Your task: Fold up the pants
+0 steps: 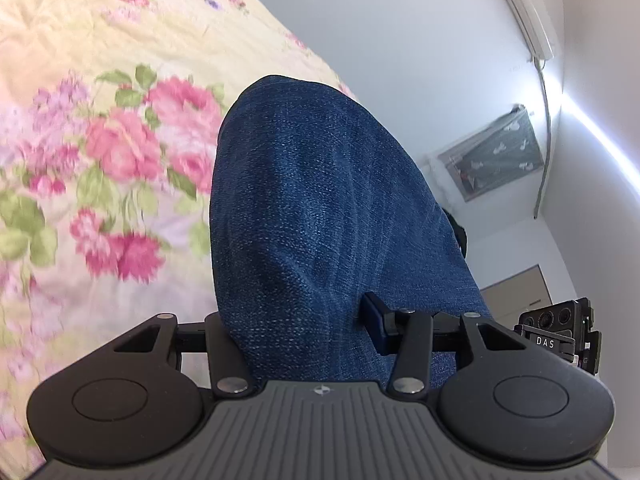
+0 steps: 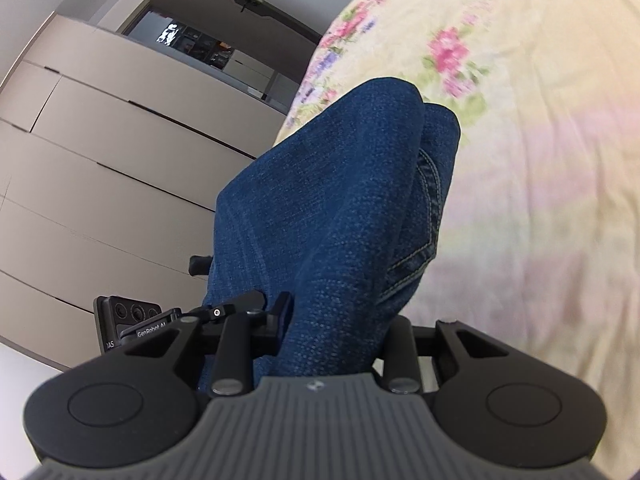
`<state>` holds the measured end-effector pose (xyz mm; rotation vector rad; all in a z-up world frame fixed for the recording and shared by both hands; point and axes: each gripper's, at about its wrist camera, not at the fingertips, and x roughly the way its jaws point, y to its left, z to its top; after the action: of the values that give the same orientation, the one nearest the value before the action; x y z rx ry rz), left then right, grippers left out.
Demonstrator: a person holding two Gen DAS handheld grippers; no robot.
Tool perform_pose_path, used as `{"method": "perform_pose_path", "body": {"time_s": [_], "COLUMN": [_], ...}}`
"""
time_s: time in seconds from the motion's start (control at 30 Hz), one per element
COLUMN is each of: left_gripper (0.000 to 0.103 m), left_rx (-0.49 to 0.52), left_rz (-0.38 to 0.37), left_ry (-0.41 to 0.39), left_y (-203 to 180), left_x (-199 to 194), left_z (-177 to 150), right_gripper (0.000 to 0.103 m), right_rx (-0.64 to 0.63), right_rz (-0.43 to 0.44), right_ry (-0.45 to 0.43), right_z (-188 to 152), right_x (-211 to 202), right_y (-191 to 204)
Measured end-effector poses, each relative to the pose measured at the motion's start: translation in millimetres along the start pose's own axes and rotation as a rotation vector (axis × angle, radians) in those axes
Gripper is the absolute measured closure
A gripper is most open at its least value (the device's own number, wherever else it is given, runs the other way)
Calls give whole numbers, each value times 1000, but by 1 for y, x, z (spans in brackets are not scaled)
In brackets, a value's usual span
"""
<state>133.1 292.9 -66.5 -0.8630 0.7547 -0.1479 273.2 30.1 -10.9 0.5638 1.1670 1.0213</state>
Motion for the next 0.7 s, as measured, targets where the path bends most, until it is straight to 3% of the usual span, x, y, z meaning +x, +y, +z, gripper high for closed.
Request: {"method": "perform_pose_path", "body": {"time_s": [0.37,0.7], "left_gripper": [48,48], "left_rx": [-22,-17], "left_rz": [31,70], "left_ry": [-39,24], "left_y": [25,62], "left_x": [3,22], "left_z": [67,104], "right_gripper": [77,77], "right_rx": [-75,-48], "right_rz": [0,1], "right_ry": [10,37], "right_z": [79,98], "right_x": [59,110], "right_y": [35,18]}}
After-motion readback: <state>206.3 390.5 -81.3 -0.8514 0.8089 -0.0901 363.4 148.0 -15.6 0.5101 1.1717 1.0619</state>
